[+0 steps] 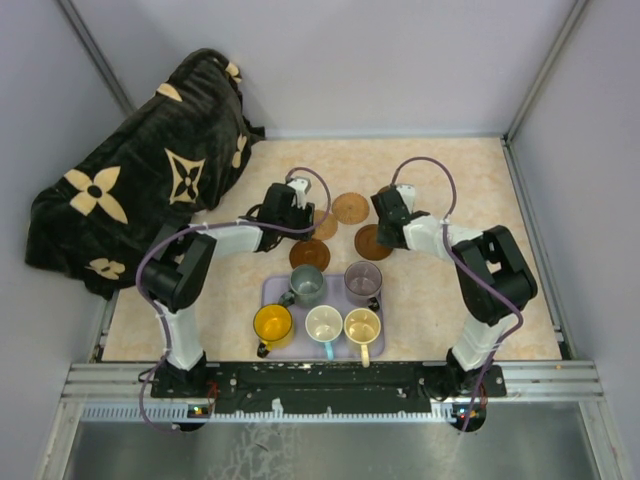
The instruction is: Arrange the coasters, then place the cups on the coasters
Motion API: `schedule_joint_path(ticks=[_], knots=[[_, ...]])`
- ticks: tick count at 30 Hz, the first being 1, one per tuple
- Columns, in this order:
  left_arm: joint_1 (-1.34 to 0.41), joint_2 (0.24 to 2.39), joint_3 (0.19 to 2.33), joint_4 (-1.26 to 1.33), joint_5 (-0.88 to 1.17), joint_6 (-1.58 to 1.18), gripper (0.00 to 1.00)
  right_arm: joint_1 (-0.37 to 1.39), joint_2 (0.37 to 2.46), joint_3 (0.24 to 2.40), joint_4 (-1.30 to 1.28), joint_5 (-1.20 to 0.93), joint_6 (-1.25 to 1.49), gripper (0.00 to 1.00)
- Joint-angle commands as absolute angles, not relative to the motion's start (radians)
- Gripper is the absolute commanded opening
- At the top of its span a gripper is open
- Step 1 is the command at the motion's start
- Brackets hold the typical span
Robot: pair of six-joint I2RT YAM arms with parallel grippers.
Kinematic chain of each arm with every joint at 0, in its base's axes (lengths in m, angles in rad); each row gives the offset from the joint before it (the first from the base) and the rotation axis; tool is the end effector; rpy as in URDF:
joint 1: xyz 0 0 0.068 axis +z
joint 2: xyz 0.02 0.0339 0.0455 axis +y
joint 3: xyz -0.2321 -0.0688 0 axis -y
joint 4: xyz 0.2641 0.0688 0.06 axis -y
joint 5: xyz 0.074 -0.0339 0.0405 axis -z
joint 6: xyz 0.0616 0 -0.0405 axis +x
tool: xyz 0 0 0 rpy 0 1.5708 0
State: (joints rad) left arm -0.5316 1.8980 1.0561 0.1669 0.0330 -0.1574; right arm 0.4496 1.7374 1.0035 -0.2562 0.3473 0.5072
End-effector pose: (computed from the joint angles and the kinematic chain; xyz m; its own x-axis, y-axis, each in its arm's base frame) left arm 0.3619 -0.2152 0.0915 -0.6149 0.1799 -0.7678 0.4379 0.8876 -0.1427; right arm 0.3398 0.1407 0.0998 -0.7750 0.1331 -0.6178 0.1555 0.9877 0.0177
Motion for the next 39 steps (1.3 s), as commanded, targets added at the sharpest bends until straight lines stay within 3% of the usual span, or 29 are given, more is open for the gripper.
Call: schedule_joint_path(ticks=[1, 6, 9, 23, 34, 39], knots=[[-0.553, 1.948, 1.119, 0.11, -0.018, -0.114, 0.52, 0.449, 1.776, 1.013, -0.385, 0.491, 0.522, 0.26], [-0.557, 1.982, 1.143, 0.1, -0.049, -0.111, 0.23, 0.438, 1.775, 1.022, -0.421, 0.561, 0.55, 0.21], [-0.557, 1.994, 1.158, 0.062, -0.093, -0.113, 0.15, 0.402, 1.771, 1.024, -0.434, 0.568, 0.564, 0.21], [-0.487, 1.994, 1.16, -0.001, -0.182, -0.182, 0.14, 0.149, 1.725, 1.057, -0.449, 0.529, 0.556, 0.21], [-0.356, 1.985, 1.173, 0.027, -0.095, -0.196, 0.17, 0.064, 1.904, 1.278, -0.481, 0.519, 0.528, 0.21], [-0.339, 1.995, 1.205, 0.032, -0.052, -0.167, 0.26, 0.061, 1.888, 1.28, -0.439, 0.506, 0.498, 0.21]])
